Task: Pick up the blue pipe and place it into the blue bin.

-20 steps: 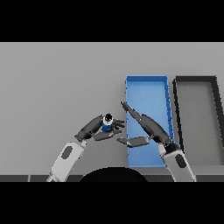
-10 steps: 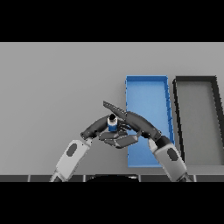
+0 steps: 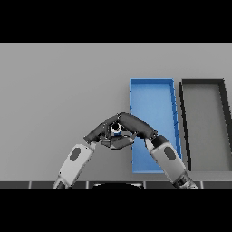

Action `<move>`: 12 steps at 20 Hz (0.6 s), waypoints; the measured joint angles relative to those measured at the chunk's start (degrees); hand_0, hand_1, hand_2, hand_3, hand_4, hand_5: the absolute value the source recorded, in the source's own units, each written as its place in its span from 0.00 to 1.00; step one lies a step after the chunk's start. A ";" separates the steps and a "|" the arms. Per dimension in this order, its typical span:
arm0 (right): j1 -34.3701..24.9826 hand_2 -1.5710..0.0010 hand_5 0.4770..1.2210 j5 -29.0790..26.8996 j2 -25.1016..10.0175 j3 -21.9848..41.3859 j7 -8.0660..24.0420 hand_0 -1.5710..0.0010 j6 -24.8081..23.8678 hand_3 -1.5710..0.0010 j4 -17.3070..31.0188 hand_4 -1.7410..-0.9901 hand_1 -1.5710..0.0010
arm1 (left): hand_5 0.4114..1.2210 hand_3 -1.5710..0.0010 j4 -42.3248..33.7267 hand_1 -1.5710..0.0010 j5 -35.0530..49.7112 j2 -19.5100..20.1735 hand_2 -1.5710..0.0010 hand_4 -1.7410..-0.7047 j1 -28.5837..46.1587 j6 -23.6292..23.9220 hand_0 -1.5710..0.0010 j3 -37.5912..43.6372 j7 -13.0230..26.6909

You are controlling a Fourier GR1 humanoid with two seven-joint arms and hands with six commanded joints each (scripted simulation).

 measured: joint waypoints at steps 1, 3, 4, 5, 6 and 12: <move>-0.15 0.19 0.41 -1.01 1.29 -0.22 -0.23 0.20 -0.63 0.27 0.31 0.33 0.19 | 1.00 0.17 -0.38 0.00 0.23 -0.21 0.01 0.05 0.06 -0.06 0.00 -0.05 -0.27; 0.28 0.12 0.62 -0.97 2.06 -0.52 -1.51 0.13 -0.79 0.18 0.56 0.35 0.12 | 1.00 0.16 -0.76 0.00 -0.26 -0.55 0.01 0.03 0.06 0.04 0.00 -0.37 -0.23; 0.17 0.10 0.70 -0.31 2.18 -0.46 -2.67 0.10 -0.65 0.14 1.01 0.36 0.10 | 1.00 0.13 -1.50 0.00 0.07 -0.14 0.01 0.02 0.62 -0.47 0.00 -0.38 0.24; -0.01 0.08 0.76 0.83 2.05 -0.26 -4.74 0.08 -0.43 0.11 0.83 0.35 0.08 | 1.00 0.10 -1.55 0.00 0.10 -0.55 0.02 0.02 0.11 -0.19 0.00 -0.24 0.40; 0.08 0.06 0.81 1.58 2.31 0.04 -4.46 0.06 -0.22 0.09 0.84 0.35 0.06 | 1.00 0.11 -1.24 0.00 0.03 -0.35 0.02 0.01 0.36 -0.34 0.00 0.01 -0.96; 3.32 0.02 0.95 0.90 6.17 -0.88 -1.95 0.02 -0.11 0.02 -0.50 0.33 0.02 | 1.00 0.09 -0.29 0.00 -0.81 -0.69 0.00 0.01 -0.52 0.36 0.00 -0.19 -2.41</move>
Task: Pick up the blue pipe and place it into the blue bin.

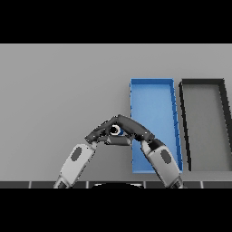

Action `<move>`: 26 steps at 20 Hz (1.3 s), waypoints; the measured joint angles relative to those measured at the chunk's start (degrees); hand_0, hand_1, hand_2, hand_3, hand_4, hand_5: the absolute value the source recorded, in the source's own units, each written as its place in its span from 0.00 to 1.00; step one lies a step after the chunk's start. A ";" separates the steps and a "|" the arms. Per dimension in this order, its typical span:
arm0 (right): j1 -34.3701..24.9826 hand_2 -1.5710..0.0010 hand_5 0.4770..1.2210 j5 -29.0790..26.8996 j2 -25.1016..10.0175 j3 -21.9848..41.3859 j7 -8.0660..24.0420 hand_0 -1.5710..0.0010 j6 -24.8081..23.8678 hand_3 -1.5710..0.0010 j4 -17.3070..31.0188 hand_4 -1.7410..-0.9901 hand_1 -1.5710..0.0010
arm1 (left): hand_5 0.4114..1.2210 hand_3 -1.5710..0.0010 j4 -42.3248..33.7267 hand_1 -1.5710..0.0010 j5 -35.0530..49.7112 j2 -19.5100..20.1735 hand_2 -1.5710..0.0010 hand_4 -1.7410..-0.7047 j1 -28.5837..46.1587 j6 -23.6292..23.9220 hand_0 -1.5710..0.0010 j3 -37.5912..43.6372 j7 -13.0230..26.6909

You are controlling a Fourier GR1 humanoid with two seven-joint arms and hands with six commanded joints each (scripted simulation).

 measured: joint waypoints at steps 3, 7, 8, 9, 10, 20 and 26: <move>0.98 0.01 0.97 0.60 0.91 -0.84 -1.52 0.01 0.24 0.01 -0.64 0.33 0.01 | 1.00 0.46 -0.43 0.30 -1.28 0.25 0.32 0.22 0.21 0.52 0.25 0.05 -1.34; 0.84 0.00 0.99 2.31 2.89 -0.84 1.13 0.00 0.35 0.00 -0.87 0.32 0.00 | 0.91 0.78 -0.69 0.71 -3.68 1.73 0.72 0.54 0.26 -3.37 0.69 0.23 -0.65; 1.18 0.00 0.99 2.73 3.05 -1.05 0.20 0.00 0.54 0.00 -0.40 0.32 0.00 | 0.80 0.82 -0.63 0.77 -4.08 1.69 0.78 0.59 0.17 -4.27 0.75 0.55 1.36; 1.46 0.00 0.99 3.35 3.53 -0.63 -0.47 0.00 0.56 0.00 -0.80 0.32 0.00 | 0.71 0.86 -1.25 0.82 -3.75 2.12 0.82 0.63 0.63 -5.25 0.80 0.87 1.62; 1.06 0.00 0.99 2.75 3.62 -1.52 0.59 0.00 0.90 0.00 -0.62 0.32 0.00 | 0.62 0.89 -1.41 0.85 -3.92 1.79 0.86 0.66 0.68 -4.73 0.84 0.73 3.06; 0.96 0.00 1.00 5.06 6.33 -3.26 -3.68 0.00 1.41 0.00 -0.94 0.33 0.00 | 0.15 0.99 0.47 0.98 -2.92 0.36 0.98 0.74 0.40 -3.36 0.98 2.13 11.70; -6.72 0.00 1.00 -6.06 8.97 -11.28 7.54 0.00 -0.20 0.00 -3.96 0.33 0.00 | 0.09 1.00 1.64 1.00 -3.81 0.60 1.00 0.74 0.29 -3.11 1.00 2.14 12.35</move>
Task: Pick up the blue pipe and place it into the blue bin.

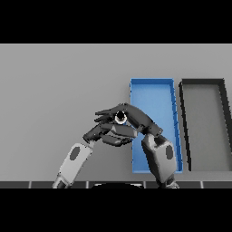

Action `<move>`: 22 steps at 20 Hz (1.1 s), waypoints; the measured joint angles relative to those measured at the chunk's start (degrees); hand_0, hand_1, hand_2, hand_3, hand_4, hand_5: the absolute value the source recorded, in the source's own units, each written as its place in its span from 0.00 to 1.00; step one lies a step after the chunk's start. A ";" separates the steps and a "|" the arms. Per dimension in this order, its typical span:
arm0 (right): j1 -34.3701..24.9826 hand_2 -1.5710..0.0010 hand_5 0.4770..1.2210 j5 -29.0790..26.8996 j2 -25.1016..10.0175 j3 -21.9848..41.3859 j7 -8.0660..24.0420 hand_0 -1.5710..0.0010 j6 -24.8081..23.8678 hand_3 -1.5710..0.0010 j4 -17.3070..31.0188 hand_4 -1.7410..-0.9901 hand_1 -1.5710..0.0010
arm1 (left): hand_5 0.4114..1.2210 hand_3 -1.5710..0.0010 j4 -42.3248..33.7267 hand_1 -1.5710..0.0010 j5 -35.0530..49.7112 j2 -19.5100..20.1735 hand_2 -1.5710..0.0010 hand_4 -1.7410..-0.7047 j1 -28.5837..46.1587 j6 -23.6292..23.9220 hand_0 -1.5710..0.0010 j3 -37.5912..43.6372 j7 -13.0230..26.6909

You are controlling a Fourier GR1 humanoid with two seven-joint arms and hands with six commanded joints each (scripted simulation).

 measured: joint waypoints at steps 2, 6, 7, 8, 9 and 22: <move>-5.03 0.00 1.00 -3.50 -1.59 -2.93 2.58 0.00 -2.87 0.00 0.39 0.33 0.00 | 0.08 1.00 -0.51 1.00 -0.60 -0.22 1.00 0.75 0.97 0.38 1.00 -0.68 -0.50; -16.51 0.00 1.00 -10.82 -8.44 -8.76 2.22 0.00 -11.66 0.00 2.95 0.32 0.00 | 0.07 1.00 -2.08 1.00 0.19 0.52 1.00 0.76 0.83 -0.03 1.00 -0.17 -0.84; -19.31 0.00 1.00 -10.77 -9.98 -10.90 2.42 0.00 -13.38 0.00 3.80 0.32 0.00 | 0.07 1.00 -2.14 1.00 0.03 0.37 1.00 0.77 0.78 -0.05 1.00 -0.41 -0.10; -20.34 0.00 1.00 -10.26 -11.54 -12.89 2.64 0.00 -14.03 0.00 4.27 0.32 0.00 | 0.07 1.00 -2.34 1.00 -0.21 0.67 1.00 0.77 1.54 -0.14 1.00 -0.69 -1.35; -20.58 0.00 1.00 -9.10 -13.33 -14.67 2.60 0.00 -13.51 0.00 5.41 0.32 0.00 | 0.07 1.00 -2.79 1.00 -0.23 1.07 1.00 0.76 1.51 0.02 1.00 -0.43 -1.55; -3.12 0.00 1.00 -1.49 -23.84 -19.38 2.87 0.00 -18.11 0.00 11.29 0.32 0.00 | 0.06 1.00 -3.27 1.00 -0.26 1.79 1.00 0.78 2.48 0.41 1.00 -0.08 -1.66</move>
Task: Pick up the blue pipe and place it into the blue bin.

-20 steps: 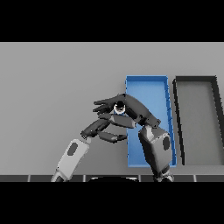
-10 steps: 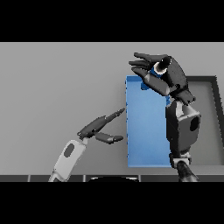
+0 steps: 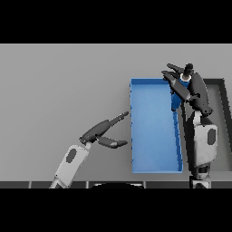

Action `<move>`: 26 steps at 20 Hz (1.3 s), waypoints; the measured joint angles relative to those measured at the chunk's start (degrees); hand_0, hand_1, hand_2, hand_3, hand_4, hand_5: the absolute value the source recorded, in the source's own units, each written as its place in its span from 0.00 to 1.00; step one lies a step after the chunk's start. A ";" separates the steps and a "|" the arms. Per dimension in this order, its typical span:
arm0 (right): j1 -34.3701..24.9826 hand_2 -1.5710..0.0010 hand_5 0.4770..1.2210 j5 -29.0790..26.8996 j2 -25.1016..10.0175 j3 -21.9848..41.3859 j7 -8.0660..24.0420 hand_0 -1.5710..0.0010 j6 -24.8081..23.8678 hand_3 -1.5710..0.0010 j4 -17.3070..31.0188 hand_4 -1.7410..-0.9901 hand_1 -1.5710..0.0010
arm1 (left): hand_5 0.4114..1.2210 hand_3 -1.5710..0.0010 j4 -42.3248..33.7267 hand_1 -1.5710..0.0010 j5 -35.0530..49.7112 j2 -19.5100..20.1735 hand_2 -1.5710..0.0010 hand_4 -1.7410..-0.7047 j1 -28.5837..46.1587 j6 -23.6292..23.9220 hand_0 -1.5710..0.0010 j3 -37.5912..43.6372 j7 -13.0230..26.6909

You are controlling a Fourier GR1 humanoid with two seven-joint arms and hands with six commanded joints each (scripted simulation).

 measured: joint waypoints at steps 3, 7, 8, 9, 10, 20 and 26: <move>6.98 0.00 1.00 -0.92 -3.20 4.09 0.00 0.00 -4.87 0.00 0.40 0.32 0.00 | 0.06 1.00 0.21 1.00 -0.84 0.09 1.00 0.79 -0.84 0.93 1.00 0.24 -0.68; 13.37 0.00 1.00 -4.37 -9.00 10.83 0.01 0.00 -14.54 0.00 2.40 0.32 0.00 | 0.07 1.00 0.68 1.00 -1.07 0.42 1.00 0.78 -1.05 1.19 1.00 0.56 -1.33; 14.21 0.00 1.00 -5.75 -11.01 12.62 0.01 0.00 -16.82 0.00 3.05 0.32 0.00 | 0.07 1.00 0.22 1.00 -1.17 0.53 1.00 0.78 -0.76 1.35 1.00 0.49 -1.56; 15.04 0.00 1.00 -8.41 -12.69 14.36 -0.30 0.00 -19.79 0.00 3.11 0.32 0.00 | 0.08 1.00 -0.21 1.00 -1.31 0.54 1.00 0.79 -0.43 1.46 1.00 0.26 -1.90; 16.14 0.00 1.00 -10.51 -13.85 15.72 0.01 0.00 -21.18 0.00 2.59 0.32 0.00 | 0.08 1.00 -0.12 1.00 -1.59 0.50 1.00 0.79 -0.56 1.69 1.00 0.20 -1.96; 12.24 0.50 0.89 -34.83 -28.45 36.70 0.05 0.45 -39.84 0.85 6.97 0.45 0.48 | 0.10 1.00 0.88 1.00 -2.23 0.46 1.00 0.79 -1.41 1.69 1.00 0.06 -1.74; 4.59 0.87 0.59 -36.14 -38.24 49.62 0.01 0.86 -38.25 0.96 9.66 0.68 0.86 | 0.10 1.00 0.12 1.00 -1.63 0.45 1.00 0.79 -0.57 1.72 1.00 0.24 -1.79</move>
